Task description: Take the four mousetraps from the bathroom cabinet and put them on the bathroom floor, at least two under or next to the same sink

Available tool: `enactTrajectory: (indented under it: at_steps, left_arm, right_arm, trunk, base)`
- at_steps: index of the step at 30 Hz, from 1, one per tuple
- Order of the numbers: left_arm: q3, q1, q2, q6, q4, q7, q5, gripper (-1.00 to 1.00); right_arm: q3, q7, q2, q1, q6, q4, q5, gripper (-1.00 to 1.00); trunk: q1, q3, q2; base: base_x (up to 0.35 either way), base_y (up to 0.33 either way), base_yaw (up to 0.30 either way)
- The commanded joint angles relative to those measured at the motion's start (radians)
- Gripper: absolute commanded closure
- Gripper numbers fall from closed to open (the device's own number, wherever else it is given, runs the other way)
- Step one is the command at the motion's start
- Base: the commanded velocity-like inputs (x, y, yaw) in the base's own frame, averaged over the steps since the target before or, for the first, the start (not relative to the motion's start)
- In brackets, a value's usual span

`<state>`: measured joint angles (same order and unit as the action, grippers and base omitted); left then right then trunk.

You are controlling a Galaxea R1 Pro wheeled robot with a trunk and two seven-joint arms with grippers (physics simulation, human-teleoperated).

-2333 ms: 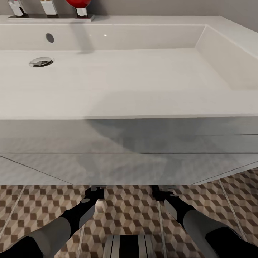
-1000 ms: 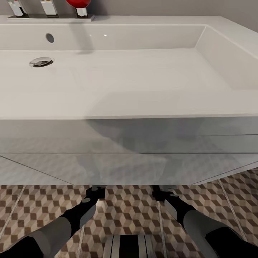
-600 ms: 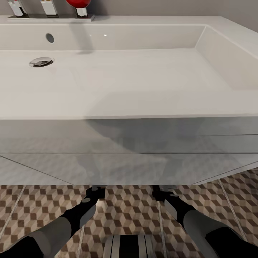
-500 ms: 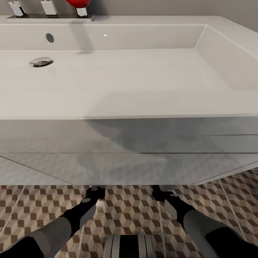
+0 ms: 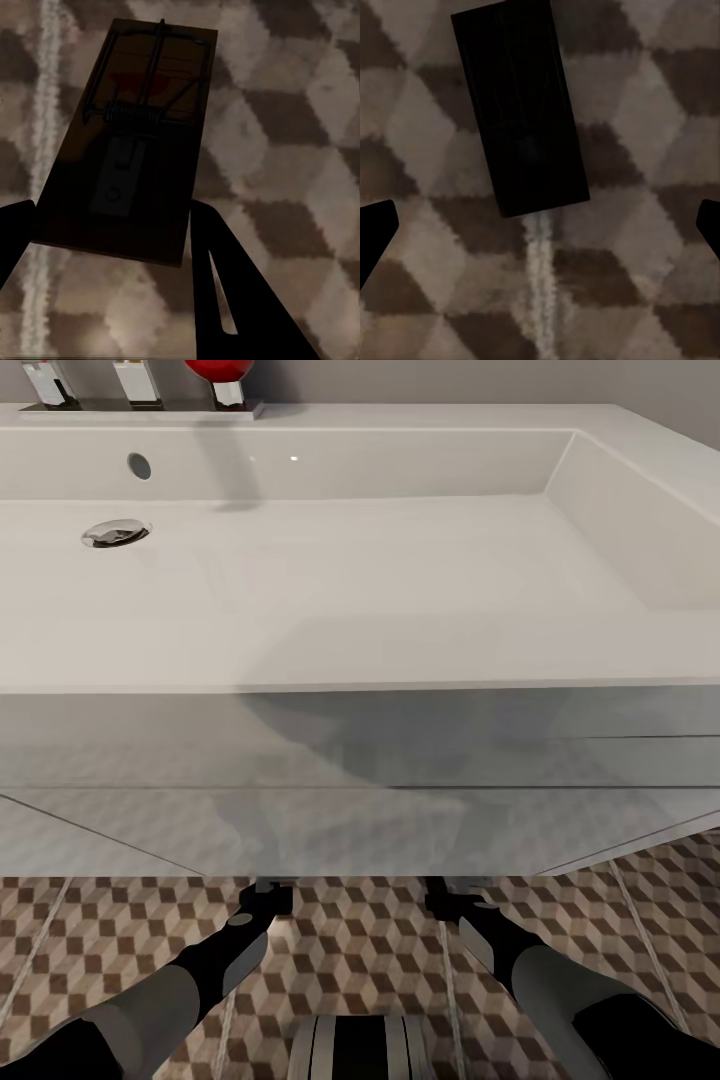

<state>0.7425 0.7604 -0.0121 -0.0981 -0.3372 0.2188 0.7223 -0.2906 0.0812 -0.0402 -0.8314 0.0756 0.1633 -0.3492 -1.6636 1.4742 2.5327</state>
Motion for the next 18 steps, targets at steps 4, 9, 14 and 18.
enactTrajectory:
  at_steps: [4, 9, 14, 18]
  left_arm:
    - [0.007, 0.0, 0.001, 0.002, 0.003, 0.009, 0.007, 1.0]
    - [0.008, 0.0, 0.001, 0.006, 0.015, 0.01, 0.009, 1.0]
    - [0.013, 0.0, 0.004, 0.007, 0.053, 0.01, 0.009, 1.0]
    - [0.014, 0.0, 0.006, 0.007, 0.074, 0.01, 0.008, 1.0]
  right_arm:
    - [-0.009, 0.006, 0.0, 0.0, 0.006, 0.002, -0.008, -1.0]
    - [-0.009, 0.006, 0.0, 0.0, 0.006, 0.002, -0.008, -1.0]
    - [-0.009, 0.006, 0.0, 0.0, 0.006, 0.002, -0.008, -1.0]
    - [-0.009, 0.006, 0.0, 0.0, 0.006, 0.002, -0.008, -1.0]
  trunk:
    - [0.0, 0.001, 0.0]
    - [0.0, 0.001, 0.0]
    - [0.0, 0.001, 0.0]
    - [0.0, 0.001, 0.0]
  base:
    - [0.0, 0.0, 0.0]
    - [0.0, 0.0, 0.0]
    - [0.0, 0.0, 0.0]
    - [0.0, 0.0, 0.0]
